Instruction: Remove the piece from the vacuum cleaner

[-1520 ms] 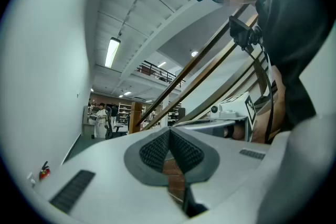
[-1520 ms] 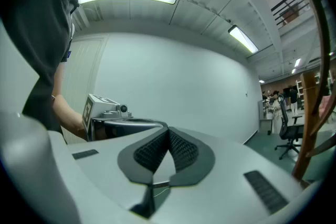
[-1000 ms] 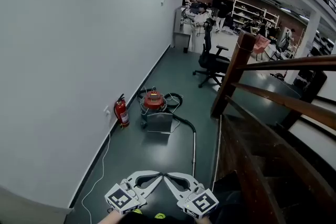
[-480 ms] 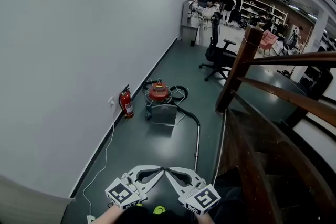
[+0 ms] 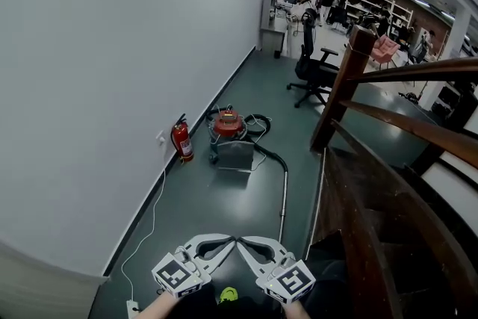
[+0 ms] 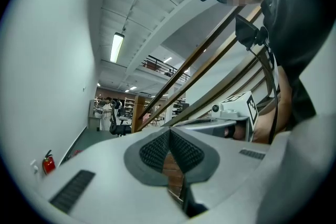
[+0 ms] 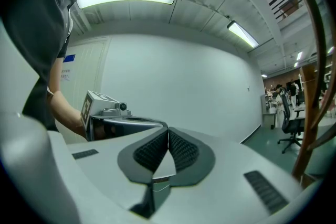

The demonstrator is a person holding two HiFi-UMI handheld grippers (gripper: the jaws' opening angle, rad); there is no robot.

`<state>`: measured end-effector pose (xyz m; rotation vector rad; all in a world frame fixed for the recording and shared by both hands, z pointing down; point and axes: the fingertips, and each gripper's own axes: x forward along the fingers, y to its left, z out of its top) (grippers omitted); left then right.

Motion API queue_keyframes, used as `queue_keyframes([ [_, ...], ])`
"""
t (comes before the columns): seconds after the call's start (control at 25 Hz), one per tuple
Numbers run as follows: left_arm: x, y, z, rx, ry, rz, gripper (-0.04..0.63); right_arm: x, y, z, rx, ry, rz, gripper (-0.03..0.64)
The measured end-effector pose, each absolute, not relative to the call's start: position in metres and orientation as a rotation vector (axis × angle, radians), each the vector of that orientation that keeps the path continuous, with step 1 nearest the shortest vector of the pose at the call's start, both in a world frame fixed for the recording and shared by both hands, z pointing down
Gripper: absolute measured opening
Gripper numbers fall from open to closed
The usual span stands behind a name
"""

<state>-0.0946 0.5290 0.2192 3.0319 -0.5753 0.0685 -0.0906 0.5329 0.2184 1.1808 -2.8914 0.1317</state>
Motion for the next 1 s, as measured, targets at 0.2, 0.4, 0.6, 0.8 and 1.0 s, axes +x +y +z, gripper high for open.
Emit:
queue_keyframes([
  [0.2, -0.088, 0.530, 0.215, 3.038, -0.564, 0.043, 0.009, -0.087, 0.533, 0.221, 1.173, -2.902, 0.158, 0.015],
  [0.4, -0.086, 0.523, 0.218, 3.041, -0.572, 0.109, 0.009, -0.083, 0.527, 0.219, 1.184, -2.904, 0.141, 0.015],
  [0.6, -0.082, 0.515, 0.221, 3.027, -0.579, 0.112, 0.009, -0.078, 0.518, 0.224, 1.160, -2.898, 0.083, 0.015],
  [0.8, -0.082, 0.507, 0.228, 3.022, -0.578, 0.142, 0.009, -0.079, 0.511, 0.229, 1.161, -2.879, 0.163, 0.015],
  [1.0, -0.084, 0.498, 0.237, 3.054, -0.569, 0.194, 0.009, -0.082, 0.500, 0.243, 1.100, -2.836, 0.130, 0.015],
])
